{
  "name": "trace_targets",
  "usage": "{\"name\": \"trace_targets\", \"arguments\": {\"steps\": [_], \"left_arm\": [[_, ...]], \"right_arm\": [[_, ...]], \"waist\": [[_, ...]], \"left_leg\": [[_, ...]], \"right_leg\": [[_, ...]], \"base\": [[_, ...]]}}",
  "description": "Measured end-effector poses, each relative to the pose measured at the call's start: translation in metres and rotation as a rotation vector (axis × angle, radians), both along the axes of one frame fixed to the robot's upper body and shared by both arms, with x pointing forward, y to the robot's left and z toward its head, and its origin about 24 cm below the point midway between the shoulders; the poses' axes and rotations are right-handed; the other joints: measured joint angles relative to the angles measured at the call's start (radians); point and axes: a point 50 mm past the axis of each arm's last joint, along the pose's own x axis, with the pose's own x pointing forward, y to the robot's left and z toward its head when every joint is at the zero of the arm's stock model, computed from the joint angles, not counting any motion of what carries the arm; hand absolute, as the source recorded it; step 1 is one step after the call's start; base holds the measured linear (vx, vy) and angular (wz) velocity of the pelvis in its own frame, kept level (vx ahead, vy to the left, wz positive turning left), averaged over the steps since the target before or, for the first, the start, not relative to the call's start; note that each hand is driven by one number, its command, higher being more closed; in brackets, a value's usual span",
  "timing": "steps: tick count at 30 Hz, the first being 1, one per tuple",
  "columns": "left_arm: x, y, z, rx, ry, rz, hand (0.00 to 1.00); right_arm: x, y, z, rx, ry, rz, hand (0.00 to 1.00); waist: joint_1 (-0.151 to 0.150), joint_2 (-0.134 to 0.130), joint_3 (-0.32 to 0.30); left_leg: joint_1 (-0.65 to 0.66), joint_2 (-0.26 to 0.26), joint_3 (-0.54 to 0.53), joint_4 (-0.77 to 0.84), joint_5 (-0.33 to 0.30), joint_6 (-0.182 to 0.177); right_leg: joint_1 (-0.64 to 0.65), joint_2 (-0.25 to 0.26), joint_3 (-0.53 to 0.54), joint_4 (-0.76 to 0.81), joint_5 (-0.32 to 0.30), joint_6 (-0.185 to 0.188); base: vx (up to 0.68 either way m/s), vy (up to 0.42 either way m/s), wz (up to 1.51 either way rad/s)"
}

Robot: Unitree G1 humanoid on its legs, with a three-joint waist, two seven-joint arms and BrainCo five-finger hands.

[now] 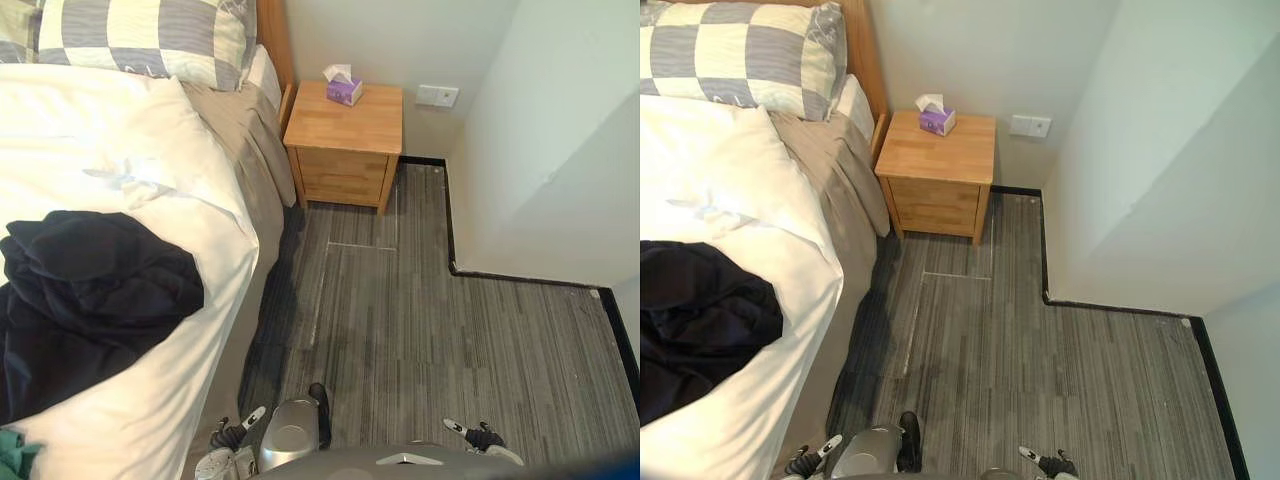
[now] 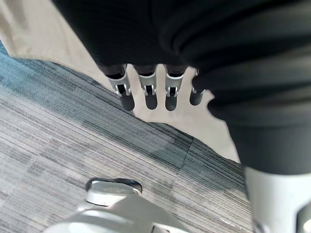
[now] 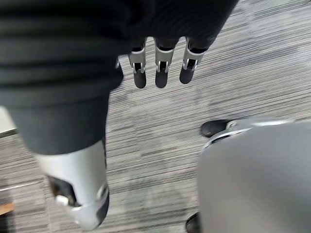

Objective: Tidy the bed and pick cloth on bed and put in laundry

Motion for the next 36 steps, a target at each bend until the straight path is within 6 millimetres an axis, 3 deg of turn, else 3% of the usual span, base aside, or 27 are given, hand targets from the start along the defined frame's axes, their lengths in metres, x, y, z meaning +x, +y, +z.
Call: {"name": "trace_targets", "arguments": {"steps": [2, 3, 4, 6, 8, 9, 10, 11, 12, 13, 14, 15, 17, 18, 19, 20, 22, 26, 27, 28, 29, 31, 32, 33, 34, 35, 36], "left_arm": [[-0.009, 0.000, -0.002, -0.003, 0.025, 0.007, 0.00], [-0.015, 0.002, -0.002, -0.001, 0.047, 0.005, 0.00], [-0.018, 0.004, -0.002, 0.002, 0.061, 0.004, 0.00], [-0.021, 0.008, -0.002, 0.011, 0.070, 0.004, 0.00], [-0.015, 0.008, -0.001, 0.014, 0.055, 0.000, 0.00], [-0.009, 0.007, 0.000, 0.013, 0.039, -0.004, 0.00], [-0.002, 0.006, 0.001, 0.012, 0.017, -0.007, 0.00], [0.003, 0.004, 0.001, 0.010, 0.003, -0.011, 0.00], [0.004, 0.004, 0.002, 0.009, 0.000, -0.012, 0.00], [0.005, 0.006, 0.002, 0.015, -0.004, -0.015, 0.00], [0.009, 0.005, 0.002, 0.012, -0.005, -0.015, 0.00], [0.008, -0.001, 0.001, -0.004, -0.006, -0.017, 0.00], [0.008, -0.007, 0.000, -0.016, -0.010, -0.009, 0.00], [0.009, -0.012, -0.001, -0.028, -0.011, -0.004, 0.00], [0.007, -0.007, 0.000, -0.012, -0.012, -0.005, 0.00], [0.011, -0.005, 0.001, -0.003, -0.023, -0.006, 0.00], [0.007, -0.009, -0.001, -0.023, -0.023, 0.045, 0.00], [0.008, -0.010, 0.000, -0.026, -0.046, 0.071, 0.00], [0.004, -0.010, 0.000, -0.029, -0.040, 0.087, 0.00], [0.002, -0.007, 0.000, -0.023, -0.040, 0.100, 0.00], [-0.004, -0.004, 0.000, -0.013, -0.030, 0.106, 0.00], [-0.009, -0.007, -0.001, -0.021, -0.014, 0.104, 0.00], [-0.008, -0.008, -0.001, -0.025, -0.018, 0.097, 0.00], [-0.007, -0.008, -0.001, -0.026, -0.021, 0.099, 0.00], [-0.008, -0.009, -0.001, -0.029, -0.021, 0.098, 0.00], [-0.011, -0.012, -0.002, -0.035, -0.010, 0.086, 0.00], [-0.013, -0.014, -0.003, -0.040, -0.002, 0.076, 0.00]], "right_arm": [[0.004, -0.001, 0.002, -0.001, -0.018, 0.003, 0.00], [0.006, -0.001, 0.002, -0.004, -0.028, 0.010, 0.00], [0.007, 0.001, 0.002, 0.003, -0.028, 0.017, 0.00], [-0.006, 0.005, -0.001, 0.018, 0.002, 0.011, 0.00], [-0.004, 0.004, 0.000, 0.016, -0.004, 0.010, 0.00], [0.000, 0.004, 0.000, 0.016, -0.013, 0.010, 0.00], [0.004, 0.000, 0.002, 0.005, -0.022, 0.013, 0.00], [0.006, -0.001, 0.002, 0.001, -0.027, 0.015, 0.00], [0.005, 0.000, 0.002, 0.003, -0.024, 0.015, 0.00], [0.001, 0.002, 0.001, 0.010, -0.015, 0.011, 0.00], [-0.002, 0.002, 0.000, 0.011, -0.003, 0.006, 0.00], [-0.003, -0.002, 0.000, 0.002, -0.001, -0.002, 0.00], [-0.001, -0.011, 0.003, -0.015, -0.018, -0.030, 0.00], [-0.006, -0.009, 0.002, -0.010, -0.007, -0.037, 0.00], [-0.015, -0.007, 0.000, -0.004, 0.015, -0.034, 0.00], [-0.018, -0.005, -0.001, 0.005, 0.025, -0.036, 0.00], [-0.023, -0.004, -0.003, 0.015, 0.043, -0.054, 0.00], [-0.031, -0.007, -0.003, -0.001, 0.059, -0.062, 0.00], [-0.034, -0.008, -0.003, -0.009, 0.069, -0.054, 0.00], [-0.034, -0.007, -0.003, -0.012, 0.072, -0.042, 0.00], [-0.033, -0.006, -0.003, -0.014, 0.071, -0.033, 0.00], [-0.024, -0.008, -0.002, -0.020, 0.051, -0.022, 0.00], [-0.015, -0.006, -0.001, -0.012, 0.032, -0.014, 0.00], [-0.012, -0.007, 0.000, -0.015, 0.026, -0.007, 0.00], [-0.008, -0.011, 0.001, -0.022, 0.018, 0.001, 0.00], [-0.003, -0.013, 0.002, -0.026, 0.006, 0.010, 0.00], [0.000, -0.013, 0.003, -0.028, 0.001, 0.016, 0.00]], "waist": [[-0.003, 0.002, -0.003], [-0.011, -0.010, 0.001], [-0.025, -0.026, 0.006], [-0.046, -0.036, 0.003], [-0.060, -0.032, 0.005], [-0.071, -0.022, 0.009], [-0.079, -0.005, 0.019], [-0.081, 0.002, 0.023], [-0.081, -0.001, 0.022], [-0.081, -0.015, 0.020], [-0.084, 0.001, 0.033], [-0.075, 0.018, 0.033], [-0.085, 0.042, 0.047], [-0.091, 0.048, 0.049], [-0.101, 0.032, 0.025], [-0.108, 0.037, 0.034], [-0.082, 0.053, 0.028], [-0.087, 0.067, 0.026], [-0.082, 0.063, 0.027], [-0.078, 0.053, 0.024], [-0.075, 0.036, 0.021], [-0.075, 0.044, 0.020], [-0.074, 0.040, 0.022], [-0.074, 0.039, 0.023], [-0.073, 0.041, 0.023], [-0.073, 0.053, 0.024], [-0.072, 0.065, 0.025]], "left_leg": [[0.071, 0.002, 0.028, -0.092, -0.002, -0.008], [0.118, -0.010, 0.032, -0.123, -0.014, -0.006], [0.154, -0.021, 0.027, -0.130, -0.024, -0.007], [0.216, -0.031, 0.013, -0.137, -0.044, 0.004], [0.269, -0.015, -0.010, -0.141, -0.055, 0.007], [0.280, 0.008, -0.022, -0.145, -0.057, 0.007], [0.297, 0.046, -0.041, -0.153, -0.057, 0.007], [0.305, 0.079, -0.068, -0.152, -0.057, 0.005], [0.307, 0.084, -0.074, -0.152, -0.057, 0.004], [0.314, 0.085, -0.094, -0.154, -0.064, -0.012], [0.338, 0.105, -0.126, -0.161, -0.088, -0.054], [0.332, 0.110, -0.131, -0.165, -0.092, -0.073], [0.314, 0.087, -0.189, -0.147, -0.073, -0.079], [0.337, 0.109, -0.227, -0.155, -0.095, -0.090], [0.338, 0.105, -0.243, -0.165, -0.132, -0.105], [0.353, 0.110, -0.264, -0.170, -0.153, -0.131], [0.340, 0.134, -0.269, -0.119, -0.128, -0.116], [0.095, 0.164, -0.334, 0.340, -0.041, -0.160], [0.048, 0.188, -0.292, 0.447, 0.048, -0.185], [0.029, 0.222, -0.208, 0.504, 0.137, -0.176], [0.018, 0.243, -0.149, 0.530, 0.153, -0.162], [0.007, 0.282, 0.032, 0.526, 0.041, -0.146], [-0.008, 0.236, 0.085, 0.456, -0.020, -0.143], [-0.017, 0.198, 0.099, 0.394, -0.029, -0.139], [-0.018, 0.123, 0.124, 0.231, -0.016, -0.126], [-0.014, 0.067, 0.140, 0.055, 0.068, -0.093], [-0.014, 0.050, 0.142, -0.027, 0.138, -0.088]], "right_leg": [[-0.125, -0.006, 0.067, 0.261, -0.025, 0.056], [-0.210, -0.027, 0.083, 0.467, -0.002, 0.133], [-0.252, -0.046, 0.082, 0.593, 0.043, 0.150], [-0.305, -0.093, 0.044, 0.782, 0.101, 0.109], [-0.374, -0.124, -0.053, 0.886, -0.038, 0.049], [-0.405, -0.110, -0.094, 0.865, -0.084, 0.037], [-0.444, -0.071, -0.128, 0.780, -0.115, -0.003], [-0.480, -0.017, -0.115, 0.581, -0.106, -0.006], [-0.479, -0.005, -0.101, 0.494, -0.092, 0.004], [-0.473, 0.009, -0.055, 0.303, -0.026, 0.002], [-0.436, 0.038, -0.054, 0.253, 0.063, -0.041], [-0.431, 0.041, -0.070, 0.251, 0.060, -0.042], [-0.474, 0.050, 0.011, 0.398, 0.032, -0.004], [-0.560, 0.078, 0.108, 0.531, -0.037, 0.002], [-0.551, 0.070, 0.140, 0.437, -0.047, 0.001], [-0.553, 0.073, 0.124, 0.471, -0.068, -0.018], [-0.527, 0.087, 0.094, 0.470, -0.109, -0.029], [-0.372, 0.059, -0.032, 0.338, -0.113, -0.038], [-0.302, 0.051, -0.073, 0.296, -0.111, -0.054], [-0.234, 0.042, -0.106, 0.246, -0.106, -0.061], [-0.205, 0.032, -0.126, 0.213, -0.095, -0.073], [-0.113, 0.015, -0.183, 0.119, -0.071, -0.076], [-0.074, -0.011, -0.212, 0.080, -0.062, -0.064], [-0.057, -0.029, -0.231, 0.069, -0.059, -0.059], [-0.027, -0.056, -0.261, 0.057, -0.056, -0.054], [0.003, -0.061, -0.292, 0.046, -0.053, -0.048], [0.017, -0.051, -0.303, 0.041, -0.052, -0.044]], "base": [[0.17, 0.055, -0.44], [0.14, 0.011, -0.12], [0.22, 0.008, 0.09], [0.33, -0.011, 0.22], [0.32, -0.070, 0.36], [0.30, -0.163, 0.54], [0.35, -0.250, 0.61], [0.28, -0.255, 0.56], [0.30, -0.318, 0.64], [0.33, -0.360, 0.66], [0.35, -0.338, 0.53], [0.28, -0.273, 0.34], [0.16, -0.202, 0.36], [0.17, -0.271, 0.75], [0.19, -0.278, 0.81], [0.19, -0.240, 0.51], [0.16, -0.211, 0.31], [0.21, -0.149, 0.86], [0.32, -0.154, 0.93], [0.29, -0.122, 0.77], [0.30, -0.105, 0.61], [0.30, -0.053, 0.72], [0.20, 0.008, 0.83], [0.23, 0.088, 0.92], [0.23, 0.134, 0.95], [0.29, 0.174, 0.90], [0.32, 0.231, 0.82]]}}
